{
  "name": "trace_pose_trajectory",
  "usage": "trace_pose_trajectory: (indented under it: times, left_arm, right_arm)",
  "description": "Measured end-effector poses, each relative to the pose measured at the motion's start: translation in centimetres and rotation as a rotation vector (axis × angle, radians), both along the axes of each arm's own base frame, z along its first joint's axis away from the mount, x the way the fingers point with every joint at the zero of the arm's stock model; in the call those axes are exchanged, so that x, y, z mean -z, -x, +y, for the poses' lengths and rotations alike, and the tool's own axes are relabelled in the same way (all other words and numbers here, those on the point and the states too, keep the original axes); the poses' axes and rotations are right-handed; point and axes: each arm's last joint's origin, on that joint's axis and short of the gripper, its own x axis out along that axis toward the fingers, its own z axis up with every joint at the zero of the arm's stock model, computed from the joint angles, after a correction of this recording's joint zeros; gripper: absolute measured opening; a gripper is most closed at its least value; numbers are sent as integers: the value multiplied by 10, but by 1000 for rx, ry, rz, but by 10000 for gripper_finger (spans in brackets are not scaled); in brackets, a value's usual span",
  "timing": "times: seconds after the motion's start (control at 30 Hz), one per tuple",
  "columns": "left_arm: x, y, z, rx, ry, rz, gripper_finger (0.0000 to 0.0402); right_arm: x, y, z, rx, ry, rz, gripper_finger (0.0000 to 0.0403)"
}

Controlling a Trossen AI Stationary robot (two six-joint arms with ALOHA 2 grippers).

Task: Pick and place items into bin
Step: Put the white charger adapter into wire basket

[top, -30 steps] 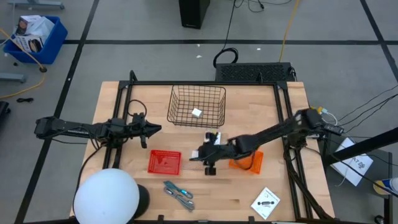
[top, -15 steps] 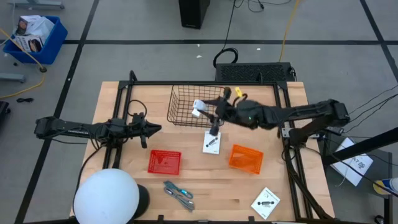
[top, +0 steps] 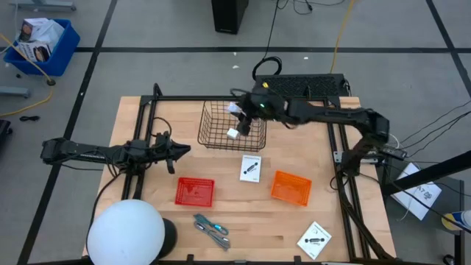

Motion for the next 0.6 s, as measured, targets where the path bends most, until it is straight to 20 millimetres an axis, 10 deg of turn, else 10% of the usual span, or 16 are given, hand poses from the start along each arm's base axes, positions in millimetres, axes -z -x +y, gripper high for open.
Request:
trace_pose_trajectory:
  times: [0.6]
  left_arm:
    - [-2, 0, 0, 2, -10, -18, 37]
  right_arm:
    - [66, -51, -66, 63, -353, 482, 142]
